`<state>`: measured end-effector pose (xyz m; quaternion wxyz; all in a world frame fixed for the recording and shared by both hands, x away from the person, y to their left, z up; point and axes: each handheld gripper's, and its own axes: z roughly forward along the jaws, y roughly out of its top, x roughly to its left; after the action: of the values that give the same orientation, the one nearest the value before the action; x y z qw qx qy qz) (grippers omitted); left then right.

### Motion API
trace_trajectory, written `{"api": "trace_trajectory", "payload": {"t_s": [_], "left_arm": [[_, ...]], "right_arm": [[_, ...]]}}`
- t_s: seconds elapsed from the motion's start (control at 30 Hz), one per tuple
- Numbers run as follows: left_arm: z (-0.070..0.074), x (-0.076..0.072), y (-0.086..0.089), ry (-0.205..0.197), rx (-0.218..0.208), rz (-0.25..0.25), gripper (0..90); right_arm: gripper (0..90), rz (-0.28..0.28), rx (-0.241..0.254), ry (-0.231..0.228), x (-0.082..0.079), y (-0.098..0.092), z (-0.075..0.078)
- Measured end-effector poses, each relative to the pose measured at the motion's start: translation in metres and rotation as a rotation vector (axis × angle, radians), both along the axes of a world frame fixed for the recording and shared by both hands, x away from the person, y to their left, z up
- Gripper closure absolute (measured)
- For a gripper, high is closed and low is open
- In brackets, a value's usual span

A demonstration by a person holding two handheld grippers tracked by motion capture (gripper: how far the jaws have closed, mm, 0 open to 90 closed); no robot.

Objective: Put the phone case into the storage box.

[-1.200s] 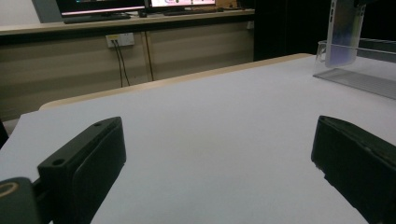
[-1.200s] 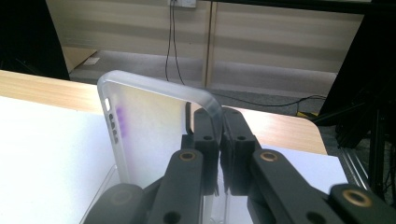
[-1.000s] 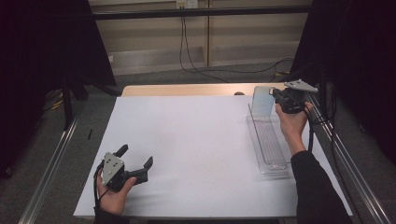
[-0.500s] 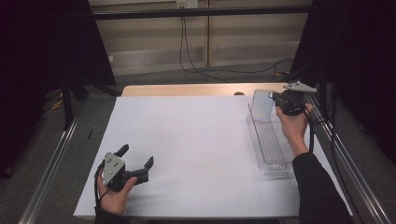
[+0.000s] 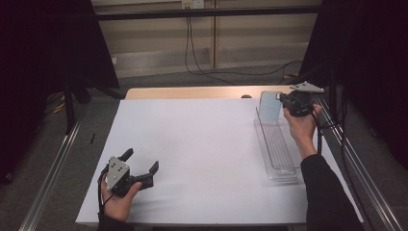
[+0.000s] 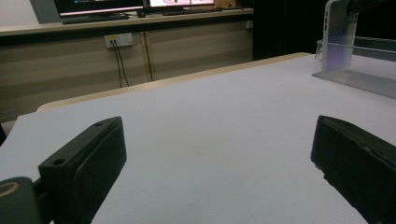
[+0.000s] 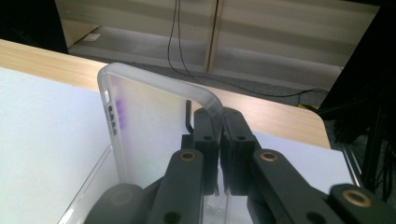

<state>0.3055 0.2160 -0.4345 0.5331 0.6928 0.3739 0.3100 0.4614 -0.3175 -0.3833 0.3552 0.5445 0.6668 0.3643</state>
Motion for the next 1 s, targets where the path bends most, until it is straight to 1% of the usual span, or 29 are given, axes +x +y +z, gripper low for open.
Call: {"api": "trace_trajectory", "payload": {"t_s": [0.17,0.37,0.43,0.5,0.63,0.77,0.8,0.93,1.0], "left_arm": [[0.000,0.001,0.000,0.000,0.007,0.000,3.4],[-0.001,0.001,0.000,0.001,0.009,-0.001,3.4],[0.000,0.001,-0.001,0.000,0.011,0.000,3.4],[-0.001,0.001,-0.001,0.000,0.010,-0.001,3.4],[-0.001,0.002,-0.002,0.000,0.010,-0.002,3.4],[-0.001,0.002,-0.003,0.002,0.011,-0.003,3.4],[-0.001,0.003,-0.003,0.003,0.011,-0.004,3.5],[-0.001,0.002,-0.003,0.002,0.012,-0.003,3.6],[-0.001,0.003,-0.003,0.002,0.010,-0.003,3.6]], "right_arm": [[86.1,-0.003,-0.010,-0.020,0.004,0.002,-0.001],[86.0,-0.007,0.006,-0.035,0.006,-0.001,-0.004],[86.0,-0.009,0.016,-0.027,0.006,-0.003,-0.004],[85.8,-0.007,0.024,-0.006,0.006,-0.006,-0.003],[85.4,-0.001,0.005,0.026,0.007,-0.011,-0.001],[85.2,0.028,-0.012,0.056,0.011,-0.014,0.002],[85.2,0.029,-0.018,0.057,0.012,-0.013,0.002],[85.2,0.023,-0.001,0.048,0.015,-0.013,0.000],[85.2,0.022,-0.001,0.044,0.017,-0.012,-0.001]]}}
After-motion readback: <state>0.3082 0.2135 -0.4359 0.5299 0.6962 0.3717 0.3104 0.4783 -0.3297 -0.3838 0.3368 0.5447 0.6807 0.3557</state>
